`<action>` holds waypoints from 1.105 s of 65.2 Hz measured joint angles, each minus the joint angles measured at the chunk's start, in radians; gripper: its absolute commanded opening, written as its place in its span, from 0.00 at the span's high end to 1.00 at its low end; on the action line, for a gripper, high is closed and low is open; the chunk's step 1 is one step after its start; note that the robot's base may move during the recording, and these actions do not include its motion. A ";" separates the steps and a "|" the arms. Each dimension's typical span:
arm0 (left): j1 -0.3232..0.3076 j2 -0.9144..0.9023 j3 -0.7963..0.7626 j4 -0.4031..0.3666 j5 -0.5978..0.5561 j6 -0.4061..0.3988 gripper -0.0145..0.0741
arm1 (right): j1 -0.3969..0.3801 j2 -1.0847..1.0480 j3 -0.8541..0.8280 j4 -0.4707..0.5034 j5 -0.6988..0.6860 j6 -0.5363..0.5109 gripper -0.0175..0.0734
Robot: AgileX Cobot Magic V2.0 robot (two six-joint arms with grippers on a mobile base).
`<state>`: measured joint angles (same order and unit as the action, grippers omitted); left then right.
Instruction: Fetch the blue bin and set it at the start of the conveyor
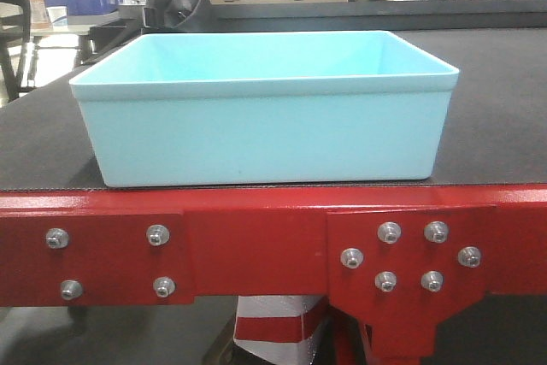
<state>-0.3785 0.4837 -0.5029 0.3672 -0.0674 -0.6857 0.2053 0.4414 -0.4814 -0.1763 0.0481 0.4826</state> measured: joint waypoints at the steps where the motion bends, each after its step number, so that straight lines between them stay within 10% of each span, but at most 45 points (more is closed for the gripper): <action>1: 0.000 0.000 0.000 0.000 0.000 0.000 0.96 | -0.012 -0.005 0.014 0.024 0.000 -0.006 0.99; 6: 0.000 0.000 0.000 0.000 0.000 0.000 0.96 | -0.104 -0.044 0.081 0.129 -0.007 -0.369 0.99; 12: 0.000 0.000 0.000 0.000 0.000 0.000 0.96 | -0.184 -0.103 0.154 0.164 -0.007 -0.491 0.99; 72: 0.000 -0.006 0.000 0.000 0.000 0.000 0.96 | -0.256 -0.434 0.481 0.176 -0.003 -0.544 0.99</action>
<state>-0.3785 0.4773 -0.5029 0.3672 -0.0674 -0.6857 -0.0508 0.0075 0.0000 0.0000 0.0447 -0.0611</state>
